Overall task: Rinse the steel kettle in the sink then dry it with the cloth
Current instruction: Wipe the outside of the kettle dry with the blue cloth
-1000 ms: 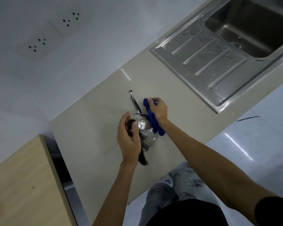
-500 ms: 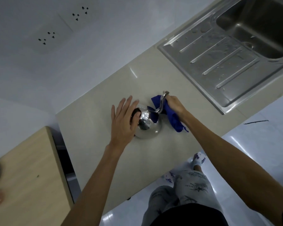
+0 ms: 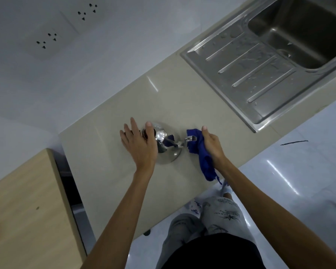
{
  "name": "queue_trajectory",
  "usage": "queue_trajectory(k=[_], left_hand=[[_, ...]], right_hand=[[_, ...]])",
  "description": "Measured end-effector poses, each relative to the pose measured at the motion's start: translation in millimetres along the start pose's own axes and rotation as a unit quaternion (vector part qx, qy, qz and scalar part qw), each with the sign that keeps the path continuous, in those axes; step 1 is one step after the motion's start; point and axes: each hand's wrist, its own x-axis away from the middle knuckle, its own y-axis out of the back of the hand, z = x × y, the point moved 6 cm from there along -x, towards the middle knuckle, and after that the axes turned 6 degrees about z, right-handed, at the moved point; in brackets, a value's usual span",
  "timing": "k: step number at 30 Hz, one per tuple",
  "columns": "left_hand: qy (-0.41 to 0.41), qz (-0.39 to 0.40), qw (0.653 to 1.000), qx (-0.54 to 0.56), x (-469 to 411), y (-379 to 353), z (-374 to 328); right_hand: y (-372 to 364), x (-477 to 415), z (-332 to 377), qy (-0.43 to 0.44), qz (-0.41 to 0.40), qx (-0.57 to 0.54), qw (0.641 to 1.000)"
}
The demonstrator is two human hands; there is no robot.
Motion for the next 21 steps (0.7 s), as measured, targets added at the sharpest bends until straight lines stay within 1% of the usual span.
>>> queue_trajectory(k=[2, 4, 6, 8, 10, 11, 12, 13, 14, 15, 18, 19, 21], left_hand=[[0.014, -0.004, 1.0, 0.021, -2.4, -4.5, -0.1], [-0.011, 0.009, 1.0, 0.021, -7.6, -7.2, -2.2], [-0.054, 0.046, 0.997, 0.027, -14.2, -10.0, -8.6], [-0.096, 0.094, 0.991, 0.027, -21.4, -13.4, -18.4], [-0.133, 0.132, 0.982, 0.021, -28.4, -16.2, -27.4], [-0.141, 0.144, 0.979, 0.026, -31.5, -18.4, -29.1], [-0.135, 0.148, 0.979, 0.042, -34.8, -20.1, -29.0], [-0.117, 0.145, 0.98, 0.071, -38.0, -20.9, -27.6], [-0.101, 0.134, 0.981, 0.101, -40.6, -21.0, -25.2], [-0.094, 0.121, 0.981, 0.122, -42.8, -20.9, -22.9], [-0.112, 0.094, 0.98, 0.132, -44.4, -21.8, -19.3], [-0.117, 0.087, 0.98, 0.136, -43.8, -21.8, -18.4], [-0.112, 0.073, 0.979, 0.151, -43.9, -21.2, -16.8]], right_hand=[[6.7, -8.3, 0.6, -0.022, -0.061, -0.078, 0.995], [9.7, -18.1, 5.6, -0.041, -0.089, -0.142, 0.985], [4.4, -30.0, 18.8, -0.043, -0.078, -0.189, 0.978], [-10.5, -41.2, 36.2, -0.023, -0.025, -0.203, 0.979], [-32.8, -43.1, 47.4, 0.001, 0.057, -0.186, 0.981], [-44.3, -39.7, 47.8, 0.017, 0.089, -0.159, 0.983], [-55.4, -36.0, 46.2, 0.041, 0.112, -0.11, 0.987], [-63.3, -33.5, 42.7, 0.073, 0.12, -0.042, 0.989], [-66.9, -30.5, 38.9, 0.109, 0.11, 0.015, 0.988], [-67.4, -30.3, 34.7, 0.14, 0.094, 0.041, 0.985], [-71.7, -38.2, 26.8, 0.155, 0.122, -0.006, 0.98], [-72.8, -35.9, 30.5, 0.17, 0.122, -0.001, 0.978], [-75.8, -23.2, 45.1, 0.241, 0.088, 0.089, 0.962]])
